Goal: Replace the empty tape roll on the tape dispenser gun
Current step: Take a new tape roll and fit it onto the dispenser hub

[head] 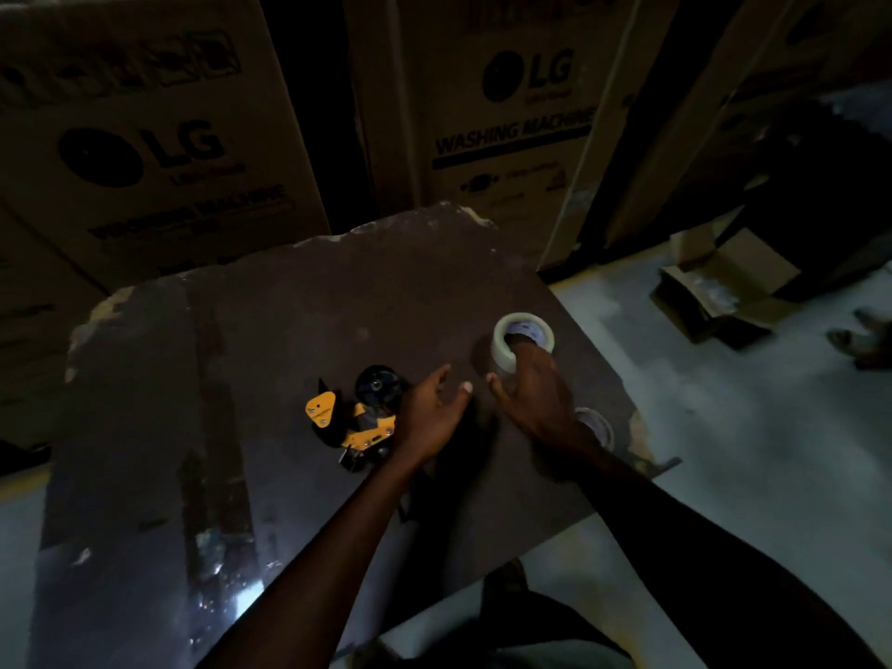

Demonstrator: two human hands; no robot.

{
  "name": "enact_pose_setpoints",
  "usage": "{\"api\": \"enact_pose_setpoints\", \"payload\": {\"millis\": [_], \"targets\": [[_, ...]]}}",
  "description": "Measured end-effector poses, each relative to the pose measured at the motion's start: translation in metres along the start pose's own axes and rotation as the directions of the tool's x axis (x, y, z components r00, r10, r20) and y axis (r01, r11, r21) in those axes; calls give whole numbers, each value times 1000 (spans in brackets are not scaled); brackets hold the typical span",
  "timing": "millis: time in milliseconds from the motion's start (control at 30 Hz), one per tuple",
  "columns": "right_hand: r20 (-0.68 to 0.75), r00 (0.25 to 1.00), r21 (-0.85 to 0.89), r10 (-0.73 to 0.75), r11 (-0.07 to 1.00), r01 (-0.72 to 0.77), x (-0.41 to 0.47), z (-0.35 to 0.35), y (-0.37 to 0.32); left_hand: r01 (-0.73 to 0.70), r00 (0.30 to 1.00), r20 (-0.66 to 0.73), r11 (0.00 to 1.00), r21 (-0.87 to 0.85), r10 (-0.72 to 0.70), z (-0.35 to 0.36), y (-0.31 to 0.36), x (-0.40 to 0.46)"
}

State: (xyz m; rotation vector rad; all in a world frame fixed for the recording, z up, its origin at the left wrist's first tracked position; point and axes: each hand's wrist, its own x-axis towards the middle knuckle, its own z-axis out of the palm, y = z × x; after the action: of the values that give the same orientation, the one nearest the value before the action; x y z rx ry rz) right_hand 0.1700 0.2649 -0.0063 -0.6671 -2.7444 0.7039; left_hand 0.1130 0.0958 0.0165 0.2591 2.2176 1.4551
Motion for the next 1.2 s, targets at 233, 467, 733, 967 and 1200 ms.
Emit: {"api": "enact_pose_setpoints", "payload": {"millis": [233, 467, 733, 967, 1200], "targets": [[179, 980, -136, -86, 984, 111, 42, -8, 58, 87, 996, -14, 996, -35, -88, 59, 14, 33], [427, 865, -376, -263, 819, 434, 91, -13, 91, 180, 981, -62, 981, -75, -185, 103, 6, 59], [329, 915, -96, -232, 956, 277, 96, 2, 88, 181, 972, -133, 977, -114, -195, 100, 8, 48], [325, 944, 553, -62, 822, -136, 65, -15, 41, -51, 988, -155, 982, -179, 23, 74, 22, 35], [329, 944, 703, -21, 672, -230, 32, -33, -2, -86, 969, -248, 944, -319, 5, 42, 42, 6]]}}
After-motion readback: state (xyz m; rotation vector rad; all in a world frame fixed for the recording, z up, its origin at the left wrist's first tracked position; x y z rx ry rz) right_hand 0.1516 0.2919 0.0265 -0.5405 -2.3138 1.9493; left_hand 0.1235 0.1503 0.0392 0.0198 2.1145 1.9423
